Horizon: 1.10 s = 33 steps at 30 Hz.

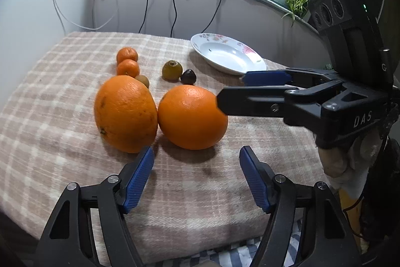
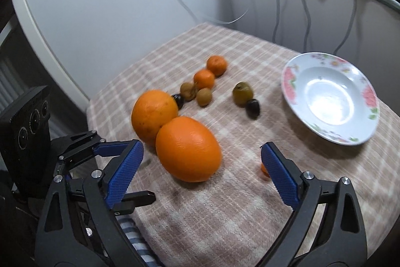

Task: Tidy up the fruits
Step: 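Move the right gripper to the large orange and close around it, then lift the large orange with the right gripper and carry it over the plate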

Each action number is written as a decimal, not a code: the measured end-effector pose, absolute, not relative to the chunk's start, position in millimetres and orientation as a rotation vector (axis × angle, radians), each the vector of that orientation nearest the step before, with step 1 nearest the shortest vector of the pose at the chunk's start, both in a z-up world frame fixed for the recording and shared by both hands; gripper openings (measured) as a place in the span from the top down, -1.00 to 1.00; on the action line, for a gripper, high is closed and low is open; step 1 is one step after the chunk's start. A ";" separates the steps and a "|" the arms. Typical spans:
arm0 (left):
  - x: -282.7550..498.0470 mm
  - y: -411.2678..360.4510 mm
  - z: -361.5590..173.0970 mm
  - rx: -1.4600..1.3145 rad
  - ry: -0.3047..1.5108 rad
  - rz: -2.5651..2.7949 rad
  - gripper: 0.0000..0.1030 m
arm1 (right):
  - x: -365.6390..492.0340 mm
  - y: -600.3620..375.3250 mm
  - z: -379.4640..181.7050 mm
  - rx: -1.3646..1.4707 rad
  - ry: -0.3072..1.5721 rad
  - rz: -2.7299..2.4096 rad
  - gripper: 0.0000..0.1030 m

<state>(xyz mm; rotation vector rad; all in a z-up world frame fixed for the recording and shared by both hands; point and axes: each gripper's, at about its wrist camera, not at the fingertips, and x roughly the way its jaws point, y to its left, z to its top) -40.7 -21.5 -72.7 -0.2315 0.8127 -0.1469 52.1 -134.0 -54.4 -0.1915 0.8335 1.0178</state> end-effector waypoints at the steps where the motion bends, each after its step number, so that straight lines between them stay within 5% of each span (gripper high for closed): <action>1: -39.6 -22.6 -74.0 -0.234 0.818 -0.149 -0.30 | 54.2 -130.3 -56.6 -0.202 0.845 1.037 -0.87; 9: -30.8 -27.0 -81.5 -0.267 0.840 -0.142 -0.12 | 62.0 -107.6 -68.2 -0.270 0.900 1.139 -0.77; 33: -9.0 -27.3 -82.9 -0.244 0.821 -0.083 -0.09 | 78.3 -91.0 -89.0 -0.330 0.973 1.178 -0.42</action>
